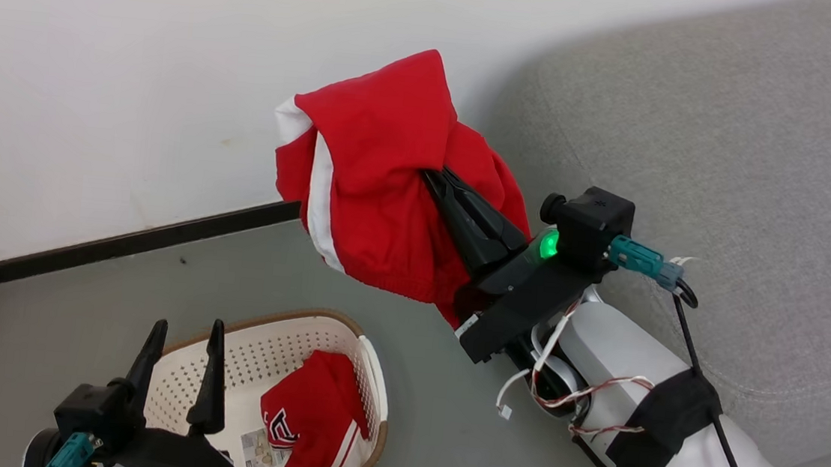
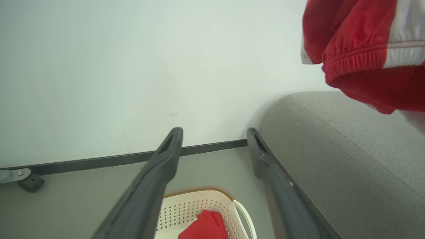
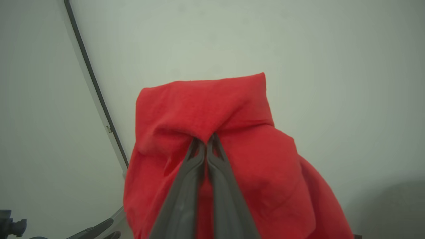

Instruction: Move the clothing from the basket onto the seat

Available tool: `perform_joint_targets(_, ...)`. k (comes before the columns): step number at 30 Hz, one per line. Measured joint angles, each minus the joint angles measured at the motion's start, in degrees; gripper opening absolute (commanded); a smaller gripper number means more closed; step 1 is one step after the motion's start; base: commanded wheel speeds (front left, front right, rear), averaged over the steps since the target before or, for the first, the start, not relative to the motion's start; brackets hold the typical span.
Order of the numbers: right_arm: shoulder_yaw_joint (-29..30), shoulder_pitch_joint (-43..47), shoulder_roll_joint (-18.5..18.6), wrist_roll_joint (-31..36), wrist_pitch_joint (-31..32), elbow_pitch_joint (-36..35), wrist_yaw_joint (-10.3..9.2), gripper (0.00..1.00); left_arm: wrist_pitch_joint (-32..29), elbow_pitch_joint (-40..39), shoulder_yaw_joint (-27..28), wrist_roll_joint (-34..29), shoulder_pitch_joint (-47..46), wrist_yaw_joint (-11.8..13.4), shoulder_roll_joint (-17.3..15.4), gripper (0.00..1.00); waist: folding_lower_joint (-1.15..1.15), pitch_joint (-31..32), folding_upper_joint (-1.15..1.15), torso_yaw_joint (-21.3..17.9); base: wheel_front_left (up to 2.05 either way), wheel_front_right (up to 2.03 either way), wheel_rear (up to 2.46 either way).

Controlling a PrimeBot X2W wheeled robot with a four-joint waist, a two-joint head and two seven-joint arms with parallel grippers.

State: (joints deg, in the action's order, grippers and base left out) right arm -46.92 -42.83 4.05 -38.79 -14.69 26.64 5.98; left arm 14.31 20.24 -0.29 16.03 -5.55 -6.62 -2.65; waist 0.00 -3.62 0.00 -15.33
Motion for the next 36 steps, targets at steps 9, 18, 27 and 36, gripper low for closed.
perform_joint_targets(9, 1.2, -0.3, 0.0, 0.3, 0.0, 0.4, 0.0, 0.0, 0.0, 0.1, -0.7, 0.0, -2.0, -0.1, 0.1, 1.0, 0.0, -1.0, 0.0, -4.1, 0.0, 0.0, 0.0)
perform_joint_targets(18, 1.6, -0.3, 0.0, 1.2, 0.0, -0.2, 0.0, 0.0, 0.0, 0.1, -1.6, 0.0, -2.9, -0.4, 0.2, 1.0, 0.0, -1.7, 0.0, -7.5, 0.0, 0.0, 0.0)
perform_joint_targets(27, 1.5, -0.4, 0.0, 1.2, 0.0, -0.7, 0.0, 0.0, 0.0, -0.3, -1.6, 0.0, -3.4, -0.5, 0.2, 1.0, 0.0, -2.4, 0.0, -11.1, 0.0, 0.0, 0.0)
perform_joint_targets(36, 3.8, -0.2, -0.1, 2.4, 0.0, -1.2, -0.29, 0.0, 0.0, -0.6, -3.2, 0.0, -4.2, -0.5, 0.2, 1.0, 0.0, -3.2, 0.0, -14.3, 0.0, 0.0, 0.0)
